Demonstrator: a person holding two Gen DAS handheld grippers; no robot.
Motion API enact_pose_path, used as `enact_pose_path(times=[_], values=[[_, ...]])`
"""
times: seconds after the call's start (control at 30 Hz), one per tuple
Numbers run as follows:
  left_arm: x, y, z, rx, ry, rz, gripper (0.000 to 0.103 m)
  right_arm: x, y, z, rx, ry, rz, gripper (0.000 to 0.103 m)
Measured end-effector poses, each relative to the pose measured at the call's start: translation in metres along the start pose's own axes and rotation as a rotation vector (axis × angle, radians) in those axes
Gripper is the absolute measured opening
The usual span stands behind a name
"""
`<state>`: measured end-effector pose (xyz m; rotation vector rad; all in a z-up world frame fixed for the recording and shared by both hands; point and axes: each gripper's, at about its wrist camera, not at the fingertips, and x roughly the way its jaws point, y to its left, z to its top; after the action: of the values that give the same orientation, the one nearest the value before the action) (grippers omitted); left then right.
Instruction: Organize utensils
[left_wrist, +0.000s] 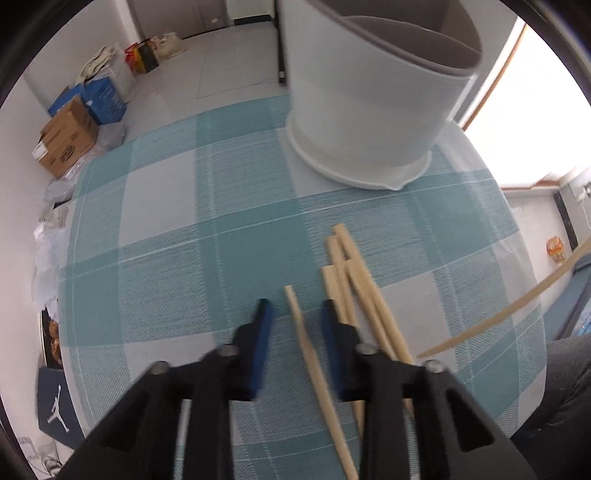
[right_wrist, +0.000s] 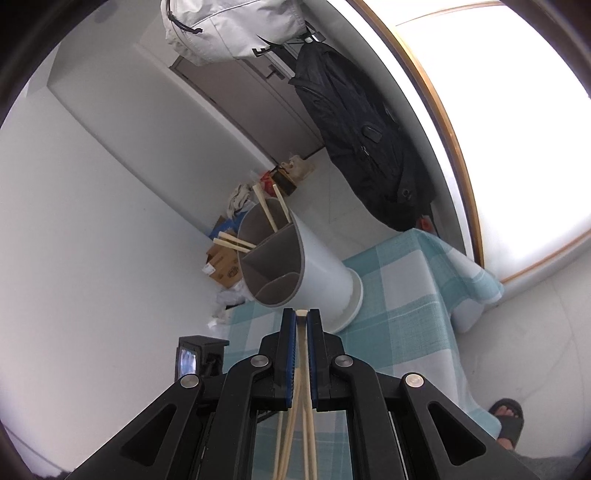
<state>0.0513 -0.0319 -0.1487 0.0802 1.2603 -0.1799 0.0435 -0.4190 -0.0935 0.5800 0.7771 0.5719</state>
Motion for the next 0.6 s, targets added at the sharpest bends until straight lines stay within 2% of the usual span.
enact_pose_path(times=[0.07, 0.27, 0.4, 0.6], values=[[0.0, -0.003, 0.001, 0.004, 0.008, 0.003, 0.003, 0.0, -0.001, 0.001, 0.005, -0.001, 0.003, 0.005], [-0.003, 0.007, 0.006, -0.014, -0.051, -0.022, 0.001, -0.001, 0.0, 0.0, -0.005, -0.001, 0.001, 0.005], [-0.034, 0.014, 0.006, -0.057, -0.21, -0.039, 0.001, 0.0, 0.003, -0.003, -0.025, 0.001, -0.01, 0.005], [-0.076, 0.024, -0.005, -0.128, -0.404, -0.063, 0.001, -0.001, 0.015, -0.006, -0.076, -0.024, 0.0, 0.005]])
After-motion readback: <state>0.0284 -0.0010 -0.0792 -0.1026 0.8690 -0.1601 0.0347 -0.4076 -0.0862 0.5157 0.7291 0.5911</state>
